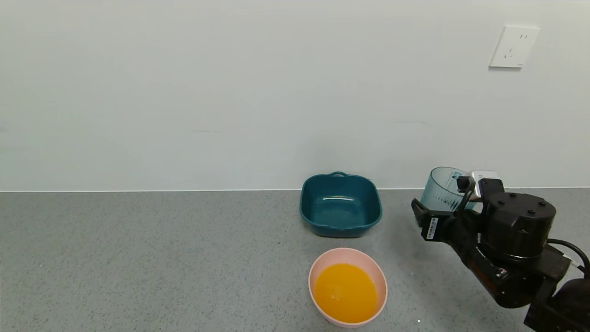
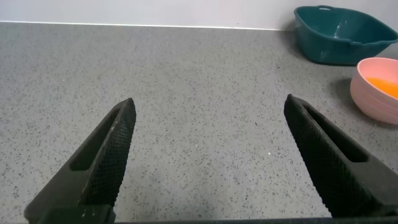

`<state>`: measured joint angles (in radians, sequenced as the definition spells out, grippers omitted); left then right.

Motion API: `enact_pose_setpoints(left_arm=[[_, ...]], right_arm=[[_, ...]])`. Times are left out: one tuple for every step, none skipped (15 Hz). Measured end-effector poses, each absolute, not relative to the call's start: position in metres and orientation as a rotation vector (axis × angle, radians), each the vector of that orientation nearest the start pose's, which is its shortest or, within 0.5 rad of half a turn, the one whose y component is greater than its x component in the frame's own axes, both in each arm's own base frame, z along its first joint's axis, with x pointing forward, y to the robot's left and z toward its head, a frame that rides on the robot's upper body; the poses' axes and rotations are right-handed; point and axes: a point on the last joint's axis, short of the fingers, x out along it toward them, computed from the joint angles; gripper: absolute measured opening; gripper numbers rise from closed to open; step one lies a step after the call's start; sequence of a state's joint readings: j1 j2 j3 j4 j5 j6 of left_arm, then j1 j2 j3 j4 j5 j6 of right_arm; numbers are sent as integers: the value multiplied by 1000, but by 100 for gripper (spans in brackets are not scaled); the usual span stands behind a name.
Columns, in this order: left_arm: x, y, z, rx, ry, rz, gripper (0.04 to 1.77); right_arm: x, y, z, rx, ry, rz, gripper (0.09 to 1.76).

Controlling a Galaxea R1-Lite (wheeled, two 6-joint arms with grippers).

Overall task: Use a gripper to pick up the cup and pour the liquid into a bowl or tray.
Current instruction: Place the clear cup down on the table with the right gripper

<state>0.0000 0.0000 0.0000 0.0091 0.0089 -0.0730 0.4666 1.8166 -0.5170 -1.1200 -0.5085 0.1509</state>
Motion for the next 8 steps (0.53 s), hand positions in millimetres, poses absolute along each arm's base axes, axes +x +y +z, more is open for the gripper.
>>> enact_pose_setpoints(left_arm=[[-23,0,75,-73,9,9,172],[-23,0,75,-73,9,9,172],[-23,0,75,-73,9,9,172],[-23,0,75,-73,9,9,172],[-23,0,75,-73,9,9,172],[-23,0,75,-73,9,9,172],[-23,0,75,-73,9,9,172],[-23,0,75,-73,9,9,172]], right_arm=[[268,116,122,76,164,-58,136],[273,111,119,79,174,-65,136],[279,105,116,82,177,-77,136],[285,99,113,87,176,-83,136],[293,93,110,96,163,-90,136],[301,87,105,96,155,-101,136],[308,81,100,88,153,-111,136],[317,74,95,85,149,-124,136]])
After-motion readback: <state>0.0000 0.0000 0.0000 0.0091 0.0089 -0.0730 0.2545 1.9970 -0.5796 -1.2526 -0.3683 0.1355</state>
